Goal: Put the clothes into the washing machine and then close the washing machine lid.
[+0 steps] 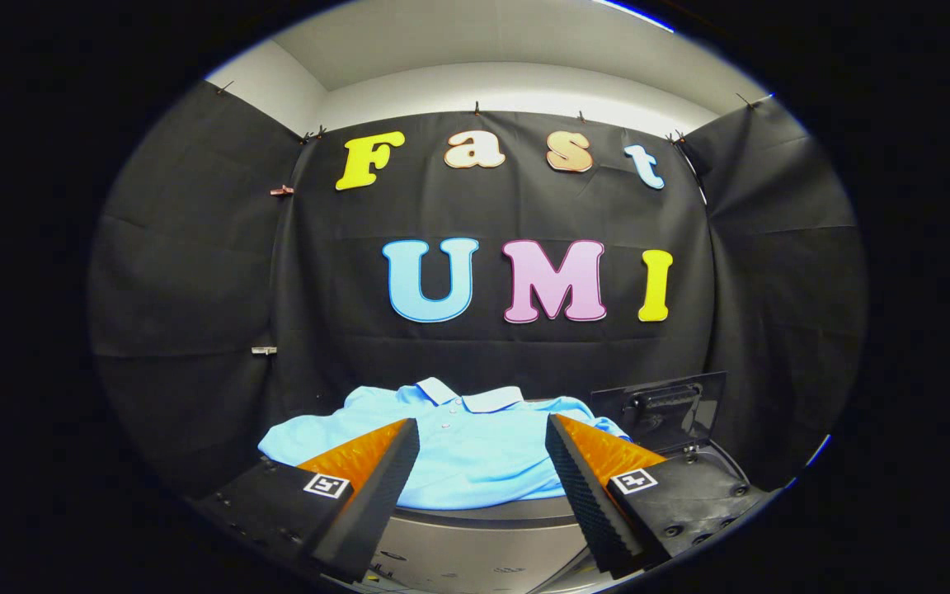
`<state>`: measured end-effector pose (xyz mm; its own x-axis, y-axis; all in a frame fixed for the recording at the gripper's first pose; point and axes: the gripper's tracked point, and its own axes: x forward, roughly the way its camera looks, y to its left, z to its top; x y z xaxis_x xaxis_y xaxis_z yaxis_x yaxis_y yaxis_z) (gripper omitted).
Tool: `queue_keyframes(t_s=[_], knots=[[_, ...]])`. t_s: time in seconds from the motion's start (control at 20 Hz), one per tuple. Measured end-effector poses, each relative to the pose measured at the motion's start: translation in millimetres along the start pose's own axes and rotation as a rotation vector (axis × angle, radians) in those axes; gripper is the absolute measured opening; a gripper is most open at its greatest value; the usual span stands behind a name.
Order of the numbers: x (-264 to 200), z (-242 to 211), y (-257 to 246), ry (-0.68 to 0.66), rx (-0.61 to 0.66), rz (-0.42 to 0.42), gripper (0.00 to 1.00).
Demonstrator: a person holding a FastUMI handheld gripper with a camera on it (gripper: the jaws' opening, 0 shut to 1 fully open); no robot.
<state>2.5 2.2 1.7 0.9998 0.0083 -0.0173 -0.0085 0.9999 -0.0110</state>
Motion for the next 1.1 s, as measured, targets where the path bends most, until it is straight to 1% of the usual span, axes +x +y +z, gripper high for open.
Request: queue_keyframes(t_s=[0.3,0.45,0.75,0.9,0.95,1.1], knots=[[5.4,-8.7,0.3,0.039,0.013,0.008,0.99],[12.1,-3.0,1.0,0.031,0.003,0.010,0.99],[39.3,1.5,10.8,0.070,-0.005,0.030,0.99],[60.1,-7.2,17.5,0.130,-0.012,0.043,0.99],[66.6,-13.5,25.3,0.161,-0.004,0.069,0.99],[92.0,-39.9,34.3,0.277,-0.004,0.095,0.98]])
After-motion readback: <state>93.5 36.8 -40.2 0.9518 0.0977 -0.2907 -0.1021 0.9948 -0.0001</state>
